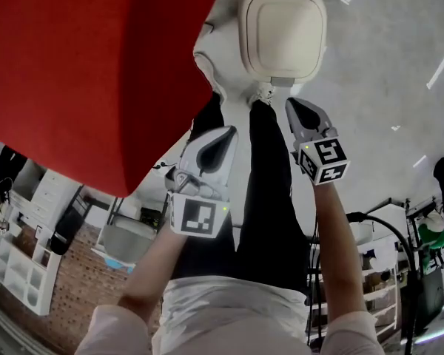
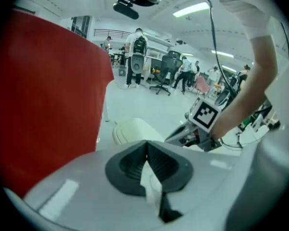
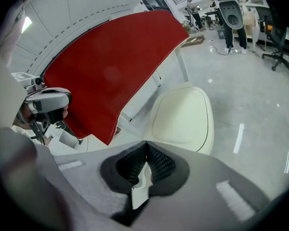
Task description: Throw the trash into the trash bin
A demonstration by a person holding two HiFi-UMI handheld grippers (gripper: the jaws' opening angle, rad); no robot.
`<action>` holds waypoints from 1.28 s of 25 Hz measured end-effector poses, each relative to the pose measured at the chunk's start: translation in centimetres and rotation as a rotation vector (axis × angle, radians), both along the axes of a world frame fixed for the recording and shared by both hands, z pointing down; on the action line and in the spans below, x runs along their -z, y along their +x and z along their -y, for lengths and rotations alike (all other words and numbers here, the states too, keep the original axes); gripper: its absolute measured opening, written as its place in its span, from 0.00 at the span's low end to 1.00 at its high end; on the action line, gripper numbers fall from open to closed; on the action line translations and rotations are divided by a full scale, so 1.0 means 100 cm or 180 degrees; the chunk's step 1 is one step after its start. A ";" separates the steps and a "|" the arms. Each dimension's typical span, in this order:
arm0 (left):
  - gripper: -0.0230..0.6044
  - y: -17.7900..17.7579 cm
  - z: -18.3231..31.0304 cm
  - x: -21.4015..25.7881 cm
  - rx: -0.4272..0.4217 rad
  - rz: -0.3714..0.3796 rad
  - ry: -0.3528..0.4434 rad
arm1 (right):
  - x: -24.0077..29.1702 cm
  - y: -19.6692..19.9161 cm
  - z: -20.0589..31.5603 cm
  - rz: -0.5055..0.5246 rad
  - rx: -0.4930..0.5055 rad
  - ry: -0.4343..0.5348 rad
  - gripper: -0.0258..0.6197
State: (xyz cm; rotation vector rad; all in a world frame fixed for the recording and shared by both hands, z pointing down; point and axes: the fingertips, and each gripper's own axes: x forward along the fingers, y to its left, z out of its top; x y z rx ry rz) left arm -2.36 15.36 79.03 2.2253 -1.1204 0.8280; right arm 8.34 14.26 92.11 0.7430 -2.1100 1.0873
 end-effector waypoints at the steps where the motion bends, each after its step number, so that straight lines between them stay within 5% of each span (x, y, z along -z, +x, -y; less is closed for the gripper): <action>1: 0.04 0.001 0.000 -0.004 -0.0020 0.0004 -0.0004 | -0.006 0.000 0.000 -0.0009 0.0011 -0.0016 0.04; 17: 0.04 0.005 -0.005 -0.050 0.0016 -0.0052 -0.0172 | -0.098 -0.002 -0.013 -0.0533 -0.0125 -0.0337 0.04; 32: 0.04 0.006 -0.021 -0.044 -0.0056 -0.0103 -0.0133 | -0.095 -0.002 -0.013 -0.0650 -0.0186 -0.0398 0.04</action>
